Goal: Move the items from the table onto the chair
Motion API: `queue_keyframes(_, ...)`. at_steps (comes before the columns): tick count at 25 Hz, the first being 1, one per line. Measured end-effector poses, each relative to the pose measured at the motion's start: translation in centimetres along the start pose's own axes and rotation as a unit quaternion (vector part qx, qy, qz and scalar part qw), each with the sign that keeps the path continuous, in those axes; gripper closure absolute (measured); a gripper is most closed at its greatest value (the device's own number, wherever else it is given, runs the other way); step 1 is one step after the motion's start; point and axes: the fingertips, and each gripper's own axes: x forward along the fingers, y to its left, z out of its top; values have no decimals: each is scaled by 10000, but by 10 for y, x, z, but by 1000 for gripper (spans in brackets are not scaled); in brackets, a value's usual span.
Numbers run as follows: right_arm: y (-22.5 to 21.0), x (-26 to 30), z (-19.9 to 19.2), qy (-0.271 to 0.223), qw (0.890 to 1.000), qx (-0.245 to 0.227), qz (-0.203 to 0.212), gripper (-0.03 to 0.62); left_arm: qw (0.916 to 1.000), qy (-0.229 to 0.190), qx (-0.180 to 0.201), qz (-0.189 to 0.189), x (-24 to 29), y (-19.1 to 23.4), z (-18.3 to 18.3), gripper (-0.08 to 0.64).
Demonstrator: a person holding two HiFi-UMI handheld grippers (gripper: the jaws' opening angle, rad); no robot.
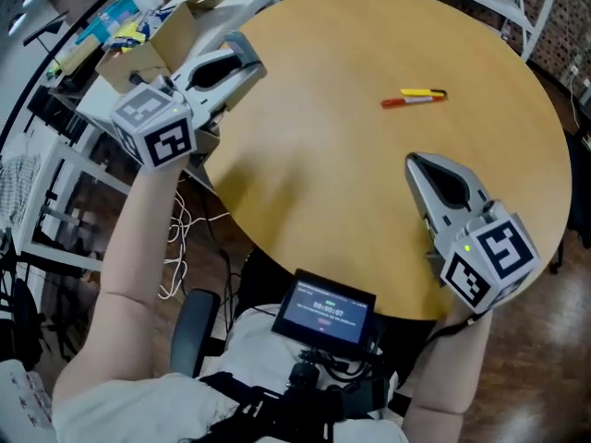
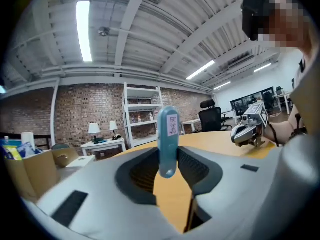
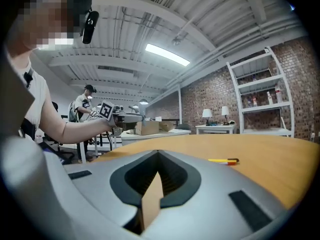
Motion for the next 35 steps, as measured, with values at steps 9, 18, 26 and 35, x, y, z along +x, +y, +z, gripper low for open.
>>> queue_keyframes(9, 35, 21, 27, -243, 9989, -287, 297, 584, 9882, 866, 486, 1169, -90, 92, -57, 419)
queue_keyframes(18, 68, 42, 36, -344, 9964, -454, 631, 584, 9068, 3202, 1911, 1965, -177, 206, -133, 419)
queue_keyframes(26, 66, 41, 35, -316, 9972, -423, 533, 584, 7971, 5380, 2427, 1277, -213, 279, -227, 419)
queue_keyframes(35, 46, 26, 34, -346, 9984, -345, 268, 584, 7308, 6273, 2504, 982, -215, 302, -244, 372)
